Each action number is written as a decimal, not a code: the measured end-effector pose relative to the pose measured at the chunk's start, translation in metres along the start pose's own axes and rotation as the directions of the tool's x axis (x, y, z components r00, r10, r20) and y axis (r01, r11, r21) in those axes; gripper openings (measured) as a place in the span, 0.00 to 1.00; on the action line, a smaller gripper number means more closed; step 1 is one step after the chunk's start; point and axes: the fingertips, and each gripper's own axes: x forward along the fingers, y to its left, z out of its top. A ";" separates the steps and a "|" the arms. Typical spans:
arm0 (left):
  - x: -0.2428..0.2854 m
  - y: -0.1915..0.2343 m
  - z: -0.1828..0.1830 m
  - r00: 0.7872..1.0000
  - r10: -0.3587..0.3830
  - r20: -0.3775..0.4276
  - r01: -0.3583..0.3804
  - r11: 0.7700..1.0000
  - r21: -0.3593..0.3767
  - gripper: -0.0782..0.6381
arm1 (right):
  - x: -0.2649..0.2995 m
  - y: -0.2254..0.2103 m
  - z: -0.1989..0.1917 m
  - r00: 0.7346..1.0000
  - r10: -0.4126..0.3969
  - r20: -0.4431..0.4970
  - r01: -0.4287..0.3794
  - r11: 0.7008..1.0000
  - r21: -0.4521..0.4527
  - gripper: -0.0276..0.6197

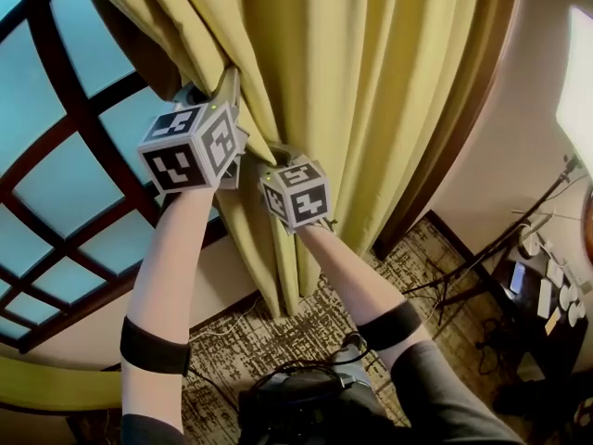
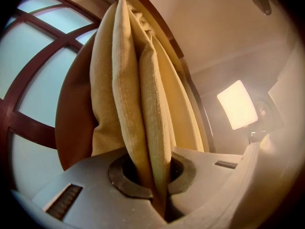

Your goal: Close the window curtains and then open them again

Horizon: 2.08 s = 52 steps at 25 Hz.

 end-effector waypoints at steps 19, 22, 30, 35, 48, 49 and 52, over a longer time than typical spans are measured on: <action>0.072 -0.063 0.027 0.999 -0.002 0.045 0.002 1.000 0.009 0.12 | -0.035 -0.099 0.037 0.995 -0.059 0.081 0.058 0.998 0.014 0.09; 0.075 -0.062 0.030 0.999 0.006 0.050 -0.006 1.000 0.006 0.12 | -0.036 -0.104 0.040 0.993 -0.069 0.091 0.067 0.997 0.022 0.09; 0.083 -0.063 0.035 0.998 -0.012 0.067 0.012 1.000 -0.006 0.11 | -0.031 -0.110 0.047 0.991 -0.086 0.100 0.084 0.996 0.023 0.09; 0.107 -0.078 0.033 0.996 -0.012 0.085 0.014 1.000 -0.023 0.11 | -0.035 -0.141 0.049 0.988 -0.103 0.112 0.101 0.995 0.021 0.09; 0.154 -0.139 0.039 0.989 -0.103 0.105 0.107 0.994 -0.035 0.11 | -0.070 -0.204 0.059 0.974 -0.184 0.133 0.180 0.983 0.038 0.09; 0.157 -0.147 0.033 0.989 -0.122 0.081 0.125 0.991 -0.038 0.11 | -0.074 -0.214 0.053 0.974 -0.195 0.117 0.189 0.980 0.058 0.08; 0.174 -0.186 -0.012 0.976 -0.215 -0.035 0.213 0.975 -0.057 0.11 | -0.092 -0.244 0.009 0.967 -0.250 0.040 0.243 0.960 0.136 0.08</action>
